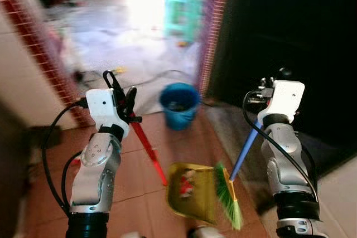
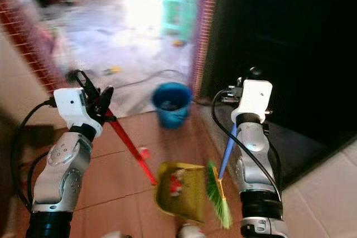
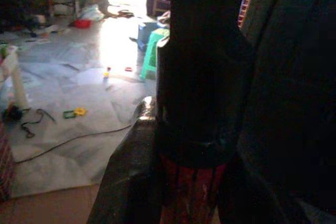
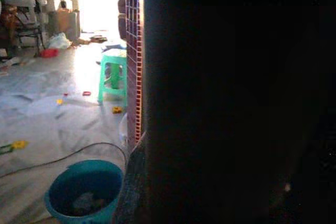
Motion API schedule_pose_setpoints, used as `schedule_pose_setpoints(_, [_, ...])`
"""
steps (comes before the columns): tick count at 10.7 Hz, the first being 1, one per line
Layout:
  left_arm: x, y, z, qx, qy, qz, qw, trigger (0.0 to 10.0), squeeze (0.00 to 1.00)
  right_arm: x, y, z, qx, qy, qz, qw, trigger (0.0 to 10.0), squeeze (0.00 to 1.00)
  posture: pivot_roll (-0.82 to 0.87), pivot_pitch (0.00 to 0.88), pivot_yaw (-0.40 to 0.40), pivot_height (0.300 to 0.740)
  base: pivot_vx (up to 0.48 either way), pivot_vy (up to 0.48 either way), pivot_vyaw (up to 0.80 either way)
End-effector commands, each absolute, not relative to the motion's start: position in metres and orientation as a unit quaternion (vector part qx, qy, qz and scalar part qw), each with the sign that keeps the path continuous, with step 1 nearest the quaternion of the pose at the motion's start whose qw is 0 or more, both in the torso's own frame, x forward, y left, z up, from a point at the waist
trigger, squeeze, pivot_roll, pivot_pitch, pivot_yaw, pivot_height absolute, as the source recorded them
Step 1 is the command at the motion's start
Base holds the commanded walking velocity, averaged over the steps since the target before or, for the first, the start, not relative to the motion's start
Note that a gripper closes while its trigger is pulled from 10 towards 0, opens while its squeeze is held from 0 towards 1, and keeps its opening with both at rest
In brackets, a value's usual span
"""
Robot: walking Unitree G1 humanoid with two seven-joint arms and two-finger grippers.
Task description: Sweep floor
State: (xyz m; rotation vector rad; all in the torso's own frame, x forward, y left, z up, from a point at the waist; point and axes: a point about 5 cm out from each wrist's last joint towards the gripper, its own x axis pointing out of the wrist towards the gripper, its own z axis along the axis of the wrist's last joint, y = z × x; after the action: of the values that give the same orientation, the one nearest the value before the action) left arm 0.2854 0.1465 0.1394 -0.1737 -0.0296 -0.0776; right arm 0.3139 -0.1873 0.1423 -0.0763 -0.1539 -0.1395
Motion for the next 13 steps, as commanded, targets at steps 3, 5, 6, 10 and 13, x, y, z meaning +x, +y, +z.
schedule_pose_setpoints(3, [0.289,0.168,0.166,-0.084,-0.073,0.014,0.994,10.0,0.00,0.316,-0.183,0.147,-0.040,-0.086,-0.059,0.994,10.0,0.00,-0.07,0.000,0.012,0.740,0.000,0.000,0.00])
schedule_pose_setpoints(5, [0.296,0.176,0.185,-0.096,-0.101,0.032,0.990,10.0,0.00,0.317,-0.183,0.144,-0.045,-0.079,-0.058,0.994,10.0,0.00,-0.07,0.000,0.009,0.740,0.000,0.000,0.00])
schedule_pose_setpoints(6, [0.301,0.181,0.199,-0.101,-0.123,0.041,0.986,10.0,0.00,0.317,-0.183,0.143,-0.047,-0.077,-0.057,0.994,10.0,0.00,-0.07,0.000,0.009,0.740,0.000,0.000,0.00])
schedule_pose_setpoints(10, [0.306,0.189,0.225,-0.115,-0.166,0.056,0.978,10.0,0.00,0.317,-0.183,0.141,-0.051,-0.074,-0.056,0.994,10.0,0.00,-0.07,0.000,0.008,0.740,0.150,0.000,0.00])
schedule_pose_setpoints(13, [0.309,0.191,0.244,-0.126,-0.195,0.059,0.971,10.0,0.00,0.318,-0.181,0.140,-0.053,-0.072,-0.052,0.995,10.0,0.00,-0.07,0.000,0.005,0.740,0.380,0.000,0.00])
